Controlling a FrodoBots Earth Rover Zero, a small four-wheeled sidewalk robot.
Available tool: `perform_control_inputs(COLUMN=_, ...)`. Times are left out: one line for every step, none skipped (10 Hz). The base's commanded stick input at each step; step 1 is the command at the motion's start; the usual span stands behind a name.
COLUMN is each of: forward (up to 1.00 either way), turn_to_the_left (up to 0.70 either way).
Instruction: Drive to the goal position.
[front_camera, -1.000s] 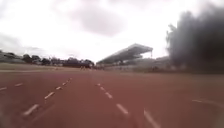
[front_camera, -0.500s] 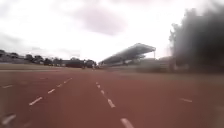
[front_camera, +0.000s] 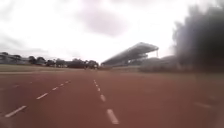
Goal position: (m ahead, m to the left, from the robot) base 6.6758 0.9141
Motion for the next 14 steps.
perform_control_inputs(forward=1.00, turn_to_the_left=-0.01)
perform_control_inputs(forward=1.00, turn_to_the_left=-0.01)
perform_control_inputs(forward=1.00, turn_to_the_left=-0.01)
perform_control_inputs(forward=1.00, turn_to_the_left=-0.01)
perform_control_inputs(forward=1.00, turn_to_the_left=-0.01)
perform_control_inputs(forward=1.00, turn_to_the_left=-0.01)
perform_control_inputs(forward=1.00, turn_to_the_left=-0.01)
perform_control_inputs(forward=1.00, turn_to_the_left=-0.01)
perform_control_inputs(forward=1.00, turn_to_the_left=-0.01)
perform_control_inputs(forward=1.00, turn_to_the_left=-0.01)
perform_control_inputs(forward=1.00, turn_to_the_left=-0.01)
perform_control_inputs(forward=1.00, turn_to_the_left=-0.01)
perform_control_inputs(forward=1.00, turn_to_the_left=-0.01)
perform_control_inputs(forward=1.00, turn_to_the_left=-0.01)
